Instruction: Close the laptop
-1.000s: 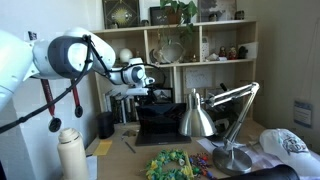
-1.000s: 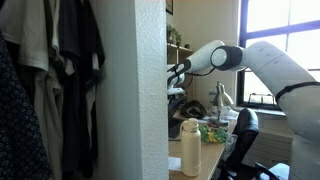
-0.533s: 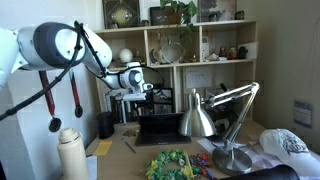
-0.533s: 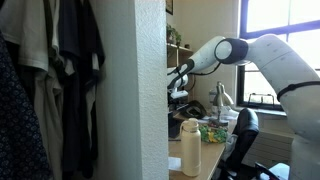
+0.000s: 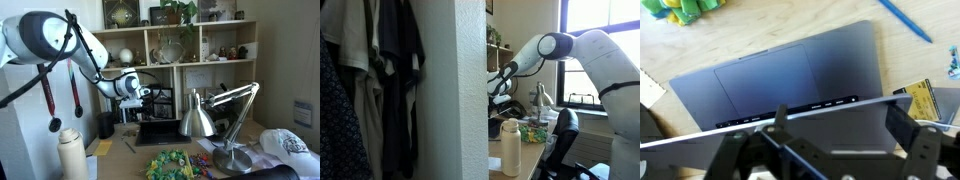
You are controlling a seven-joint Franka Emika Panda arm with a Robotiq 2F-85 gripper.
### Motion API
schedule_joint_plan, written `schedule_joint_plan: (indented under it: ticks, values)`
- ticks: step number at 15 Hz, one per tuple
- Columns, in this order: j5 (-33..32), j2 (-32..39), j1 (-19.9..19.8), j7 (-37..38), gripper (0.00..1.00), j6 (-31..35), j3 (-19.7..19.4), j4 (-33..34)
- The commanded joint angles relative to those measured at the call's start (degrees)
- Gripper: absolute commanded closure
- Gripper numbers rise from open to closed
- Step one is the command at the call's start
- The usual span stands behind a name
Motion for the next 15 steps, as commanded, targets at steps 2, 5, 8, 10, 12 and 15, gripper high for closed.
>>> schedule_joint_plan:
  ticks: [2,5,8,10,12,15]
  values:
    - [-3.9,-2.4,2.1,4.5,0.0,0.7,-2.7,-7.0]
    - [-6.5,-2.5,3.1,6.7,0.0,2.3,-4.1,-9.7]
    - [-7.9,-2.6,4.3,13.3,0.0,7.4,-5.8,-11.9]
    - [-8.0,-2.3,5.3,17.2,0.0,10.8,-6.9,-12.6]
    - [-6.8,-3.4,5.9,19.6,0.0,13.2,-7.3,-13.1]
    - [-7.4,-5.5,7.3,22.0,0.0,14.6,-8.7,-11.8]
